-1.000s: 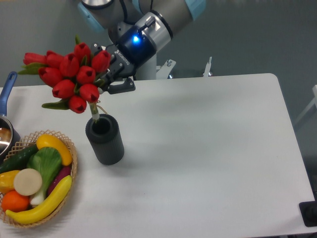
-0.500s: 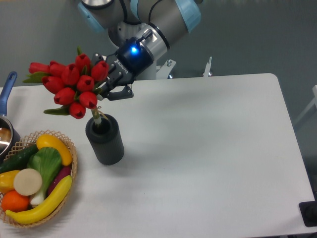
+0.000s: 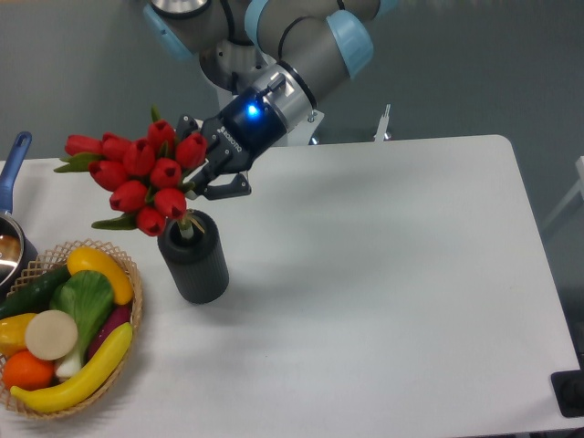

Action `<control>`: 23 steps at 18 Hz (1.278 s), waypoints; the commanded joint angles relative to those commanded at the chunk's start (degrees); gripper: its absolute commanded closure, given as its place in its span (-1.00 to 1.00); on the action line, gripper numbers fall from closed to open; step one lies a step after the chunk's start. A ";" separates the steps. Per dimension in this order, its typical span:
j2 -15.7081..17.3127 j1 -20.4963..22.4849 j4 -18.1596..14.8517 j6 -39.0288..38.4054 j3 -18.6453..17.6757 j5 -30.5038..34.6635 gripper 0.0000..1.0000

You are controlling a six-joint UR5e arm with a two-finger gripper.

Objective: Insert the flowers into the vase
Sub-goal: 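Lower the tulip stems down into the vase opening, then open the gripper to release the tulips in the vase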

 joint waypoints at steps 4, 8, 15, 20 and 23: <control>-0.35 0.00 0.00 4.30 -2.90 0.09 0.84; -1.41 -0.09 0.00 6.69 -4.40 2.10 0.75; -3.69 -0.09 0.09 6.77 -4.31 3.43 0.07; -3.78 -0.09 0.00 6.69 -4.49 3.43 -0.99; -3.43 0.09 0.00 6.69 -4.92 3.43 -1.00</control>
